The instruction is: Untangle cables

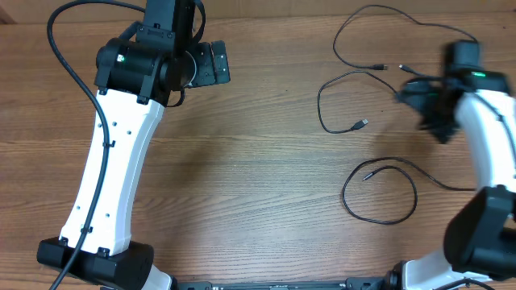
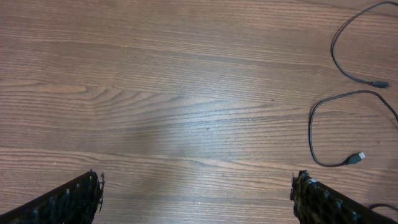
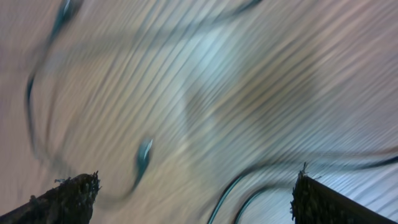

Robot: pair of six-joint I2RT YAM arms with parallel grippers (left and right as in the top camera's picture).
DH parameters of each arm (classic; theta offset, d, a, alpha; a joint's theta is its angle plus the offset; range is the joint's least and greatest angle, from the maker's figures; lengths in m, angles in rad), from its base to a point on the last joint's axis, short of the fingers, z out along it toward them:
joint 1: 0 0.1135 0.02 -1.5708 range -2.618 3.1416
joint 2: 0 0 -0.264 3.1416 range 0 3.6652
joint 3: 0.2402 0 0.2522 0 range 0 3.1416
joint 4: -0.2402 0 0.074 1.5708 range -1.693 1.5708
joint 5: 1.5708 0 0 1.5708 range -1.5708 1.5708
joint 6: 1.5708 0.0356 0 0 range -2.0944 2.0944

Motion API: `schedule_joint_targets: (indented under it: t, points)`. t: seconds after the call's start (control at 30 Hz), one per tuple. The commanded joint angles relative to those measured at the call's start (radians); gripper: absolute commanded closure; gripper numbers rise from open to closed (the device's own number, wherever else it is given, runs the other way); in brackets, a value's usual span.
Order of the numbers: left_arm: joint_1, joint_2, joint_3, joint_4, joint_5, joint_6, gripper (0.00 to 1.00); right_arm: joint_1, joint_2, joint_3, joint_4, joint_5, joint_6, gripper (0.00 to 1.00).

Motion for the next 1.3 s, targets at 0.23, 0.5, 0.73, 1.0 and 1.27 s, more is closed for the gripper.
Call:
schedule_joint_targets:
  t: [0.23,0.5,0.73,1.0,1.27]
  points:
    - [0.003,0.010,0.012,0.011,-0.013,-0.013,0.00,-0.372,0.089,0.015,0.159,0.038,0.004,0.01]
    - [0.003,0.010,0.012,0.007,-0.013,-0.013,0.00,-0.482,0.206,0.015,0.224,0.067,0.003,0.21]
    - [0.003,0.010,0.012,0.007,-0.013,-0.013,0.00,-0.524,0.283,0.015,0.242,0.071,-0.005,0.32]
    - [0.003,0.010,0.012,0.014,-0.013,-0.013,0.00,-0.566,0.306,0.079,0.190,0.003,-0.004,0.36]
    - [0.003,0.010,0.012,0.097,-0.013,-0.013,0.01,-0.599,0.319,0.307,0.046,-0.016,-0.074,0.34]
